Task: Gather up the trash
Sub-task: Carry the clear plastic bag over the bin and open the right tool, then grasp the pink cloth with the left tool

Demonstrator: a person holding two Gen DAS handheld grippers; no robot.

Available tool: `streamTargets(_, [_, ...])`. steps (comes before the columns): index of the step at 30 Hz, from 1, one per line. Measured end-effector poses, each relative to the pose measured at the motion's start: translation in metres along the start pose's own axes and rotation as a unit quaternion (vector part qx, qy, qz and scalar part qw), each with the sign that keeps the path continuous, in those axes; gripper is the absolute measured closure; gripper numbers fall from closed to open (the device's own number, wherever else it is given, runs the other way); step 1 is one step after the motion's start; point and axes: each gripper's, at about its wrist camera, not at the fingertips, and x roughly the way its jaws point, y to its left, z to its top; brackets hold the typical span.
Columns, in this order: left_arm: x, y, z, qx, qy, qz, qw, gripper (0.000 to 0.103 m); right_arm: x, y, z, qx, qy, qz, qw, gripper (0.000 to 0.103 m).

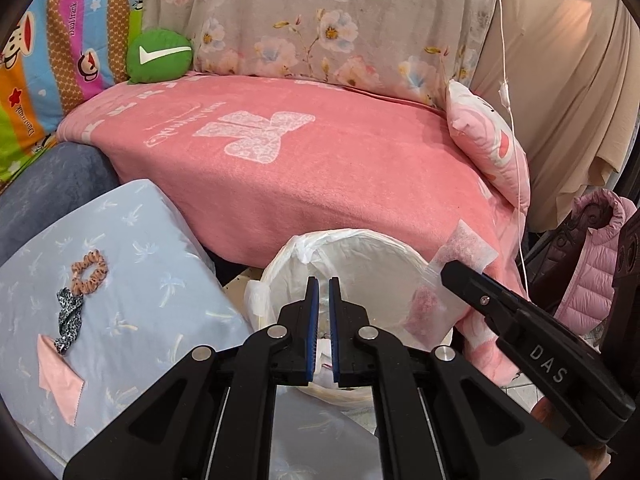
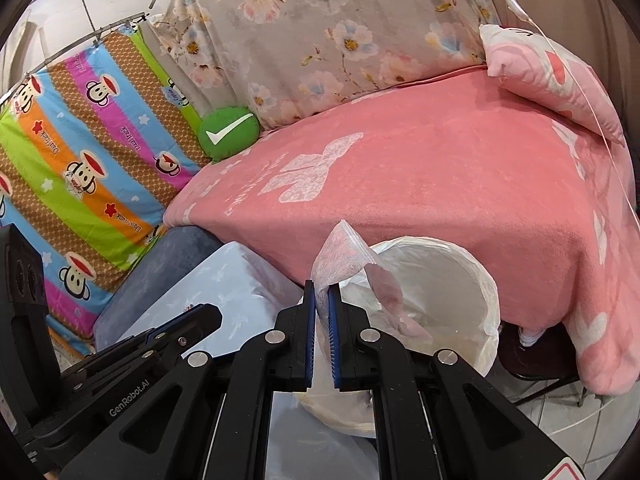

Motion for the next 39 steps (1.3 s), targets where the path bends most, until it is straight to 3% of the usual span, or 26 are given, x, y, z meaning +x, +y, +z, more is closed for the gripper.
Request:
streamTargets(3, [0.001, 0.013, -0.006, -0.017, 0.009, 0.015, 0.9997, 0.096, 0.005, 0.006, -0.005, -0.005, 0.008, 0.006, 1.000, 0.097])
streamTargets(5, [0.001, 0.031, -0.014, -0.032, 0.015, 0.036, 0.9987, 0.084, 0.011, 0.013, -0.010, -0.011, 0.017, 0.014, 1.000, 0.097])
streamTargets(7, [-0.001, 0.051, -0.022, -0.053, 0.016, 0.066, 0.9963, 0.045, 0.020, 0.023, -0.016, -0.017, 0.028, 0.021, 0.999, 0.097])
streamTargets(8, [-0.004, 0.065, -0.027, -0.067, 0.012, 0.083, 0.9943, 0.039, 0.025, 0.029, -0.020, -0.021, 0.035, 0.026, 0.999, 0.097])
streamTargets(11, [-0.008, 0.102, -0.039, -0.095, 0.023, 0.129, 0.9869, 0.033, 0.038, 0.049, -0.032, -0.036, 0.052, 0.038, 0.997, 0.097])
streamTargets(16, [-0.011, 0.175, -0.065, -0.157, 0.057, 0.202, 0.9650, 0.033, 0.065, 0.092, -0.053, -0.064, 0.084, 0.064, 0.992, 0.097])
streamTargets(20, [-0.013, 0.225, -0.086, -0.200, 0.075, 0.232, 0.9491, 0.035, 0.082, 0.118, -0.066, -0.079, 0.104, 0.077, 0.988, 0.097])
streamTargets(27, [-0.011, 0.267, -0.114, -0.255, 0.098, 0.227, 0.9346, 0.058, 0.105, 0.149, -0.081, -0.099, 0.128, 0.084, 0.983, 0.097])
streamTargets(29, [-0.008, 0.269, -0.117, -0.256, 0.100, 0.228, 0.9341, 0.069, 0.109, 0.153, -0.084, -0.101, 0.132, 0.085, 0.982, 0.097])
streamTargets(31, [-0.009, 0.268, -0.116, -0.249, 0.099, 0.221, 0.9377, 0.095, 0.111, 0.156, -0.085, -0.102, 0.135, 0.084, 0.982, 0.097])
streamTargets(35, [-0.014, 0.261, -0.111, -0.246, 0.090, 0.212, 0.9417, 0.100, 0.111, 0.158, -0.087, -0.104, 0.136, 0.086, 0.981, 0.097])
streamTargets(39, [-0.023, 0.240, -0.098, -0.226, 0.071, 0.194, 0.9520, 0.100, 0.106, 0.155, -0.083, -0.101, 0.131, 0.086, 0.982, 0.097])
